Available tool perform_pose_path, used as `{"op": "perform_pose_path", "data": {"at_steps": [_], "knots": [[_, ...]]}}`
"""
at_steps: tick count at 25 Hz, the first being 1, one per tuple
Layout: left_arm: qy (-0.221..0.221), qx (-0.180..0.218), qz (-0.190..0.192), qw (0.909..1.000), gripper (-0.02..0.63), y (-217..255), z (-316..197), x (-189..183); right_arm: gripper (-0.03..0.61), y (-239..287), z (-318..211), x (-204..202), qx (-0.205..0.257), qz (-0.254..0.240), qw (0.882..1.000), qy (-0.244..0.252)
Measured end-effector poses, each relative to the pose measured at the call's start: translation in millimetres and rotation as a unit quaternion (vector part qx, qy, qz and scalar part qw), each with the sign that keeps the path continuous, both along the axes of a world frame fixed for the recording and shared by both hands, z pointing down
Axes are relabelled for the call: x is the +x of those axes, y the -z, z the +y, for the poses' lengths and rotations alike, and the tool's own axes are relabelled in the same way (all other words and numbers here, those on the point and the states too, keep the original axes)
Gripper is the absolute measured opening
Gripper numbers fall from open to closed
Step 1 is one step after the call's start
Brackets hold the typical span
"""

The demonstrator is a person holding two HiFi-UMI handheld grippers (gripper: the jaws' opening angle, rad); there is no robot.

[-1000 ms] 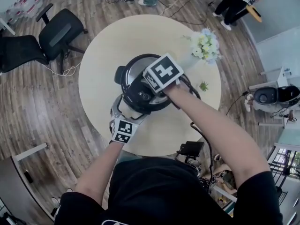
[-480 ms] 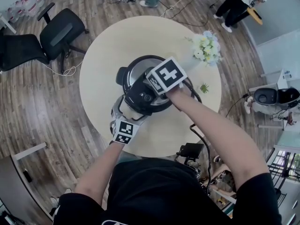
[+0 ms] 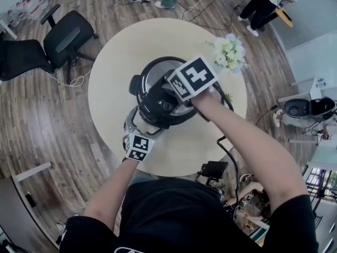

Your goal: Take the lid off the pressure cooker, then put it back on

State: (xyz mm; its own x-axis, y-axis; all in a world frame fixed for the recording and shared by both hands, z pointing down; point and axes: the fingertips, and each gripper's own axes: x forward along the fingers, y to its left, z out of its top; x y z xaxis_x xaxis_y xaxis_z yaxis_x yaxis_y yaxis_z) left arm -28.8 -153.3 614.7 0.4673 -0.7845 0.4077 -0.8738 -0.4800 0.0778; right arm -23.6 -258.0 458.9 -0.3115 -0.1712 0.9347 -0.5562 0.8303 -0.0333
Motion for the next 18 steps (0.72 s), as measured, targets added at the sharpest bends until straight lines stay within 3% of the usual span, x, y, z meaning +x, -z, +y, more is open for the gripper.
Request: {"op": "perform_pose_path", "data": {"at_steps": [9,14,18], "knots": [[0.000,0.000,-0.002,1.0000,0.591,-2,-1,-1,0.285,84,0,35,0.004,-0.039,0.999,-0.010],[0.000,-0.002,-0.003,1.0000,0.591,-4,-1,-1,0.285,127,18,94,0.011,-0.047,0.998,-0.027],[0.000,0.002,-0.006,1.0000,0.591,1,-2,-3,0.285,126,42,153,0.007,-0.033,0.998,-0.057]]}}
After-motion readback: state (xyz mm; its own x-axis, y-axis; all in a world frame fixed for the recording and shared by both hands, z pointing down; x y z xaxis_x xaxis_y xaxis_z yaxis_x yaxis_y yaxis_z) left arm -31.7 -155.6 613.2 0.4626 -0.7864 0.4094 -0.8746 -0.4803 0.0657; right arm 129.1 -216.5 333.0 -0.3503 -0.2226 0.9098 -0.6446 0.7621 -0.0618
